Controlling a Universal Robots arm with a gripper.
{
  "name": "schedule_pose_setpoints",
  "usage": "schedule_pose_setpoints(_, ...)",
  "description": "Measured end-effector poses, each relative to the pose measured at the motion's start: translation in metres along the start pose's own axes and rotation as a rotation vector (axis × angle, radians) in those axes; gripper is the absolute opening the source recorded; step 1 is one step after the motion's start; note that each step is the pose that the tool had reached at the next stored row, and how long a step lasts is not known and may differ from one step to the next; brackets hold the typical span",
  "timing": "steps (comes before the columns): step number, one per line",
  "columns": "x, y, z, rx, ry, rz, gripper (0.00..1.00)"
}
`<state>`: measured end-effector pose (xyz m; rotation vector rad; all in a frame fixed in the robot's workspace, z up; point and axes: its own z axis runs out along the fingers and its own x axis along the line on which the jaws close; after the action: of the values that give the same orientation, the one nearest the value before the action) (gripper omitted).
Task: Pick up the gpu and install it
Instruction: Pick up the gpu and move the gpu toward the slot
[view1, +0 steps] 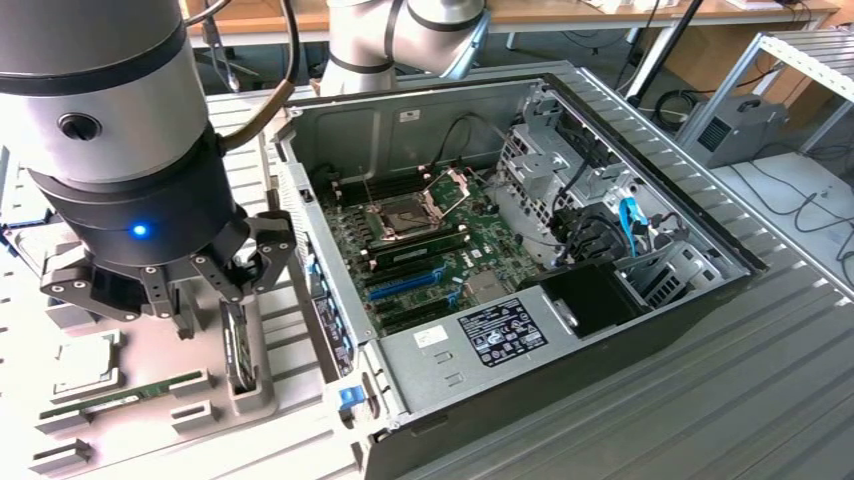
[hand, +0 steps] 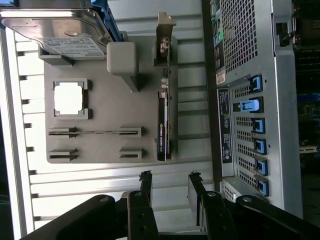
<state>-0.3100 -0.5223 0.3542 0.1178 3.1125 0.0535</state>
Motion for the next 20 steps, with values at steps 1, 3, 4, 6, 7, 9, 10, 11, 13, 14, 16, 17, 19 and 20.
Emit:
schedule_pose_setpoints(1,0.0,0.0,0.0003,0.0,0.0,0.0,0.42)
schedule_pose_setpoints(3,0.0,0.0,0.001,0.0,0.0,0.0,0.42)
schedule_pose_setpoints(4,0.0001,0.0,0.0015,0.0,0.0,0.0,0.42)
schedule_pose_setpoints(6,0.0001,-0.0001,0.0022,0.0,0.0,0.0,0.42)
schedule_pose_setpoints(7,0.0001,-0.0001,0.0027,0.0,0.0,0.0,0.42)
schedule_pose_setpoints(9,0.0001,-0.0001,0.0038,0.0001,0.0,0.0,0.42)
schedule_pose_setpoints(10,0.0001,-0.0001,0.0041,0.0,0.0,0.0,0.42)
schedule_pose_setpoints(11,0.0001,-0.0002,0.0045,0.0,0.0,0.0,0.42)
schedule_pose_setpoints(13,0.0002,-0.0002,0.0051,0.0,0.0,0.0,0.42)
schedule_pose_setpoints(14,0.0002,-0.0002,0.0054,0.0,0.0,0.0,0.42)
schedule_pose_setpoints(16,0.0002,-0.0002,0.0061,0.0,-0.0001,0.0,0.42)
schedule_pose_setpoints(17,0.0003,-0.0002,0.0064,0.0,-0.0001,0.0,0.42)
schedule_pose_setpoints(19,0.0002,-0.0003,0.0071,0.0001,0.0,0.0,0.42)
schedule_pose_setpoints(20,0.0003,-0.0003,0.0076,0.0,0.0,0.0,0.42)
